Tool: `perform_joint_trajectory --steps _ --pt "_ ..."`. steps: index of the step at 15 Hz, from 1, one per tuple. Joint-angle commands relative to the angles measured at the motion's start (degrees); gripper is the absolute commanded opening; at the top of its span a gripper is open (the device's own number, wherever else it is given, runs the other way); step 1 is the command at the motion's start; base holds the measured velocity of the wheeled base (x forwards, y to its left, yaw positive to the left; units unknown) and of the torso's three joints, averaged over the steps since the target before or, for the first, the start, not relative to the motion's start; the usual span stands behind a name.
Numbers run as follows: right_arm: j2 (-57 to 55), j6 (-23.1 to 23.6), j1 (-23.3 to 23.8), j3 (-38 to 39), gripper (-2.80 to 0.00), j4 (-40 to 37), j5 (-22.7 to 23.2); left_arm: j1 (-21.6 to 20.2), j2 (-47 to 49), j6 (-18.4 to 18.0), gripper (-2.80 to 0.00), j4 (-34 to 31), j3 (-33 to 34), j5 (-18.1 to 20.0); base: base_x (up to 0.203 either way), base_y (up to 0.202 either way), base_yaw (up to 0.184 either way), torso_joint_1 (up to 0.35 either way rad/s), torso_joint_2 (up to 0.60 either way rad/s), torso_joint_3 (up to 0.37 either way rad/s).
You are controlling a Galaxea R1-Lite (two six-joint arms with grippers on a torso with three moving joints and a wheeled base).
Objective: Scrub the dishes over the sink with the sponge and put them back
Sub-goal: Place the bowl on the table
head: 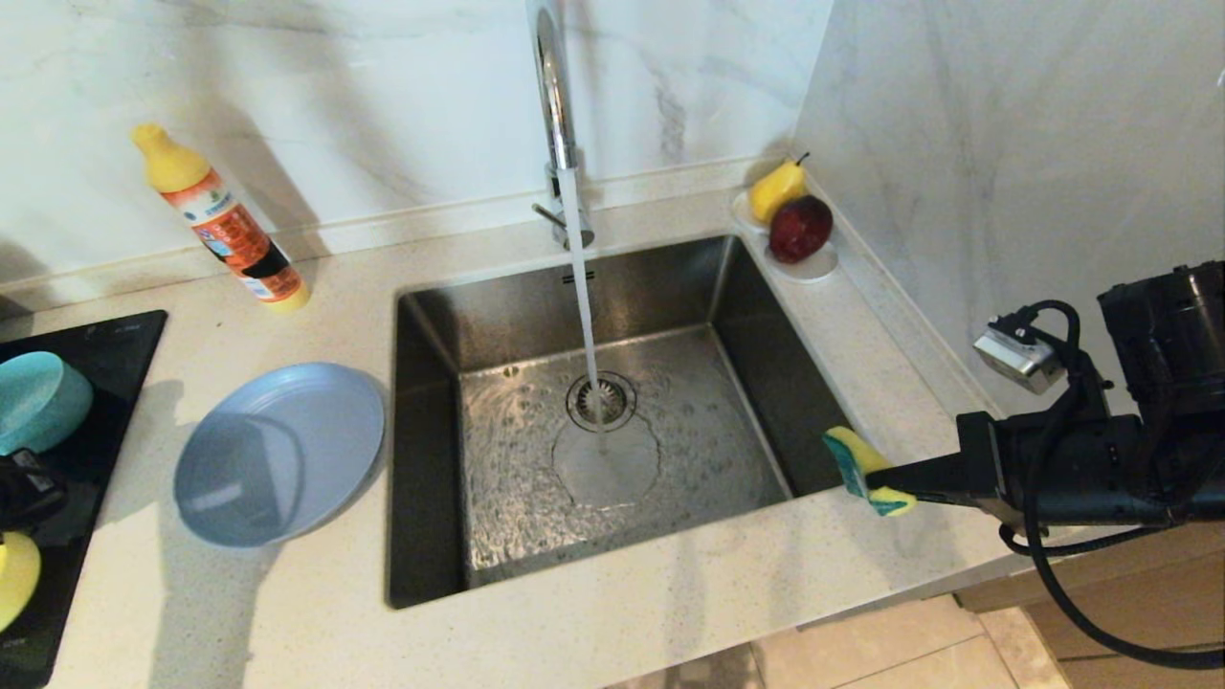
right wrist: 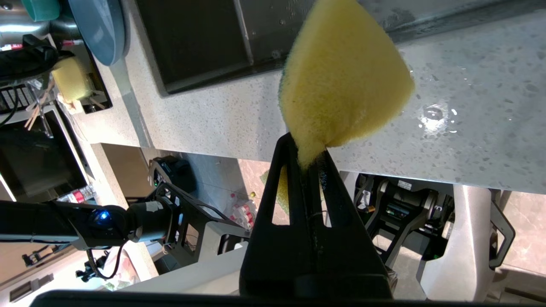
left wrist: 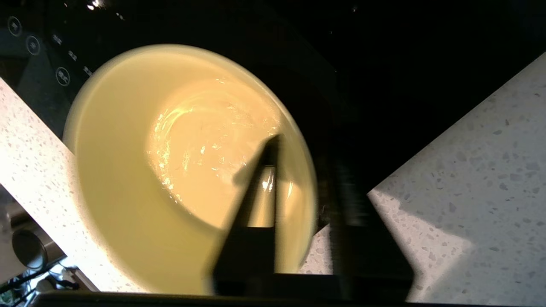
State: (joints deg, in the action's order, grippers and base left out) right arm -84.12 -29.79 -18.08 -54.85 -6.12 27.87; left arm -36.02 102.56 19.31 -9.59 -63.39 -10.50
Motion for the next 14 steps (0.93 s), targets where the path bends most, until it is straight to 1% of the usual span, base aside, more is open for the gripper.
perform_joint_trajectory --steps 1,3,4,7,10,11,12,13,14 --pt "0.4 -0.2 0.0 0.3 -2.80 0.0 0.2 0.0 0.2 0.4 0.00 -0.1 -0.1 0.2 0.000 0.000 0.000 0.000 0.00 0.000" --pt "0.6 -0.2 0.0 0.6 -2.80 -0.1 0.2 0.0 -0.7 0.7 0.00 0.0 -0.5 0.4 0.000 0.000 0.000 0.000 0.00 0.000" --pt "0.7 -0.1 0.0 0.7 -2.80 -0.1 0.2 0.0 -1.9 1.1 0.00 -0.1 -1.6 0.7 0.000 0.000 0.000 0.000 0.00 0.000" --pt "0.6 -0.1 0.0 1.1 -2.80 0.0 0.2 0.0 -4.9 3.7 0.00 -1.9 -7.0 1.3 0.000 0.000 0.000 0.000 0.00 0.000" --pt "0.5 -0.1 -0.1 1.0 -2.80 0.1 0.2 -0.6 -7.0 6.5 0.00 -9.1 -13.4 1.4 0.000 0.000 0.000 0.000 0.00 0.000" --pt "0.4 -0.1 -0.1 0.9 -2.80 0.1 0.2 -1.4 -6.9 7.2 0.00 -11.6 -15.5 1.4 0.000 0.000 0.000 0.000 0.00 0.000" --pt "0.5 -0.1 -0.1 0.9 -2.80 0.1 0.2 -3.4 -6.1 7.9 0.00 -14.5 -17.8 1.8 0.000 0.000 0.000 0.000 0.00 0.000" --pt "0.4 -0.1 -0.1 0.9 -2.80 0.1 0.2 -5.3 -4.1 8.2 0.00 -16.5 -19.2 3.1 0.000 0.000 0.000 0.000 0.00 0.000" --pt "0.2 -0.1 -0.1 0.9 -2.80 0.1 0.3 -7.5 -2.2 8.4 0.00 -17.8 -19.9 5.3 0.000 0.000 0.000 0.000 0.00 0.000"
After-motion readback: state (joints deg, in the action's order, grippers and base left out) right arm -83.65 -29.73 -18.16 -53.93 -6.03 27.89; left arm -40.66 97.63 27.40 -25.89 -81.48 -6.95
